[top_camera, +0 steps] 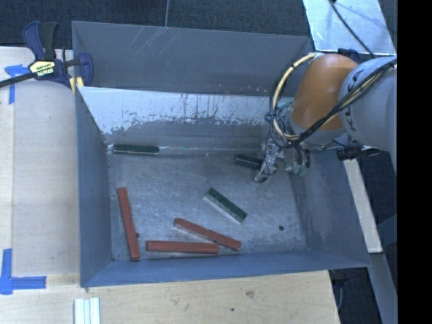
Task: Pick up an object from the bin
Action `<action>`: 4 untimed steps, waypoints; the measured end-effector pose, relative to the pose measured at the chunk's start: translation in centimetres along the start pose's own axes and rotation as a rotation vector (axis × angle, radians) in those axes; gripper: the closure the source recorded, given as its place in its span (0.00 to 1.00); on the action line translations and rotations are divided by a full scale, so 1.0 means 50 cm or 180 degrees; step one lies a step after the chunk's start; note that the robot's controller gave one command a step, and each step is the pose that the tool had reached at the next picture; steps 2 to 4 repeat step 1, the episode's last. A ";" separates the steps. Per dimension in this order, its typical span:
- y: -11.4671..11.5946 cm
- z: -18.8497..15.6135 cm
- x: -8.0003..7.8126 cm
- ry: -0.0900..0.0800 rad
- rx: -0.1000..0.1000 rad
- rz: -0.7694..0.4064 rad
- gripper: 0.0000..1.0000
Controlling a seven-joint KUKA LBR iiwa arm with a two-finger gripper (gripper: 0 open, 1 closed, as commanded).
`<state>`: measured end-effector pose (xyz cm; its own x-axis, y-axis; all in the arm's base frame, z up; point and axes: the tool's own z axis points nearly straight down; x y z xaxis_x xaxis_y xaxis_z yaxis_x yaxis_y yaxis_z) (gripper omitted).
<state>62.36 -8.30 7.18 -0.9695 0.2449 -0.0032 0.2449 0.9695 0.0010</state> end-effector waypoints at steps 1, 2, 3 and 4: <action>0.028 -0.340 -0.003 -0.0032 -0.0002 0.0108 1.00; 0.028 -0.340 -0.003 -0.0032 -0.0002 0.0108 1.00; 0.028 -0.340 -0.003 -0.0032 -0.0002 0.0108 1.00; 0.028 -0.340 -0.003 -0.0032 -0.0002 0.0108 1.00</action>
Offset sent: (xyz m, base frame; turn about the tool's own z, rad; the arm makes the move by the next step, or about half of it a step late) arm 0.0015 0.0141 0.1642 0.0357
